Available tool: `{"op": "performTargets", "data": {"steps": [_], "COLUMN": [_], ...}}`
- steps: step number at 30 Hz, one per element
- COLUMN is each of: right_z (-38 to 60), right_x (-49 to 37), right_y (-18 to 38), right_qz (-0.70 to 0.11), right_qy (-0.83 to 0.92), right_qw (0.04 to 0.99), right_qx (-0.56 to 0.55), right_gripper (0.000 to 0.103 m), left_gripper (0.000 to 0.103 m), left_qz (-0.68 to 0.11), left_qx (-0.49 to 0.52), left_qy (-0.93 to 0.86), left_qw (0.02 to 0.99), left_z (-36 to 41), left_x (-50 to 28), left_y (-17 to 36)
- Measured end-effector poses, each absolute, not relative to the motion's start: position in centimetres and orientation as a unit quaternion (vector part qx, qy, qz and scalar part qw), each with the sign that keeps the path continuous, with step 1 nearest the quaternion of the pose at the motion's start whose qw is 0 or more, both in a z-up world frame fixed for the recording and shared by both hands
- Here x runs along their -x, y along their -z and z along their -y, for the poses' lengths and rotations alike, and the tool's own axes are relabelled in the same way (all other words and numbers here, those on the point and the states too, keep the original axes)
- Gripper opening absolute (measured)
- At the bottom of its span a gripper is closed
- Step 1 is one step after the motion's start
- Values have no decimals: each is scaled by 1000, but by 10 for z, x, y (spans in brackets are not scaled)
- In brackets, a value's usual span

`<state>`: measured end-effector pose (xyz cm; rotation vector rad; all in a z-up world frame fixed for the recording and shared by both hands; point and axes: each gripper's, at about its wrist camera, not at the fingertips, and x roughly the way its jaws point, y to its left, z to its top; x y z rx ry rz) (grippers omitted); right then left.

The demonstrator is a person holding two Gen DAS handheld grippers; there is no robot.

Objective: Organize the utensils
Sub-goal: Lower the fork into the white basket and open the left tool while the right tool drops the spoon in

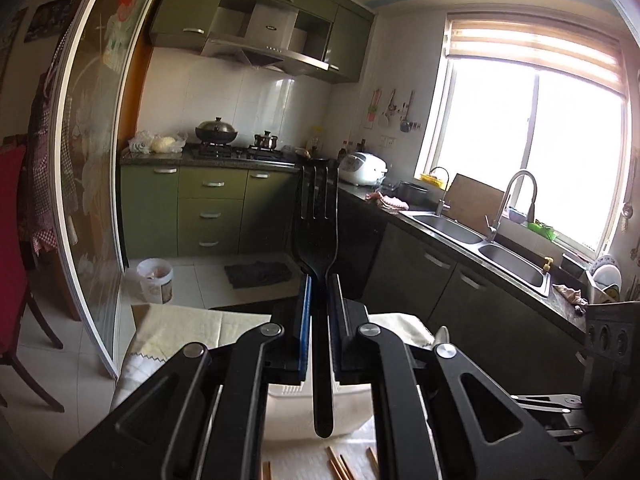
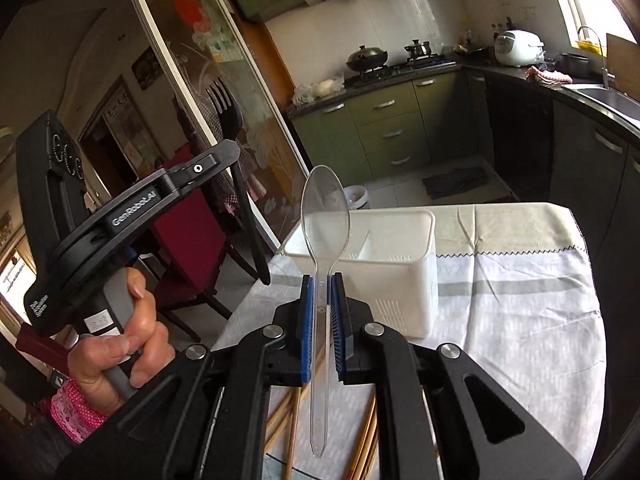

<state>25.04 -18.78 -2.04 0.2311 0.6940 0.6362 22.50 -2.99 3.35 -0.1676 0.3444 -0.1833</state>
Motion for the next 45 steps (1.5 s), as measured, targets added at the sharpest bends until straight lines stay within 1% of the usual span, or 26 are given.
{"op": "performTargets", "data": {"steps": [3,8,16,24,28,29,33,38,42,45], "right_z": [191,222,228,218,209,207,197,189,185,186], "right_x": [-262,-270,-292,-312,-327,-330,-336,-332,-324,-321], "right_y": [10,-13,-25,-44,-51,-51,-42,-10,15,30], "right_qz": [-311,-286,-255,-203,-179,-173,-164,-182,-197,-210], "right_qy": [-301,-295,-274,-234,-219,-215,-196,-194,-190,-189], "right_qw": [894,903,918,943,953,955,963,962,961,958], "right_qx": [-117,-126,-128,-120,-112,-108,-83,-59,-45,-41], "right_gripper": [10,10,10,10,10,10,10,10,10,10], "left_gripper": [8,8,8,9,24,25,26,33,34,37], "left_qz": [-153,-137,-187,-225,-231,-232,-238,-262,-316,-365], "left_qx": [77,55,47,35,23,20,32,41,39,36], "left_qy": [81,67,69,75,85,85,88,83,78,75], "left_qw": [982,987,979,971,969,969,967,961,945,927], "left_z": [36,44,39,28,30,31,27,17,14,12], "left_x": [-251,-279,-284,-281,-277,-278,-272,-258,-244,-233], "left_y": [-33,-19,22,34,33,33,30,22,28,41]}}
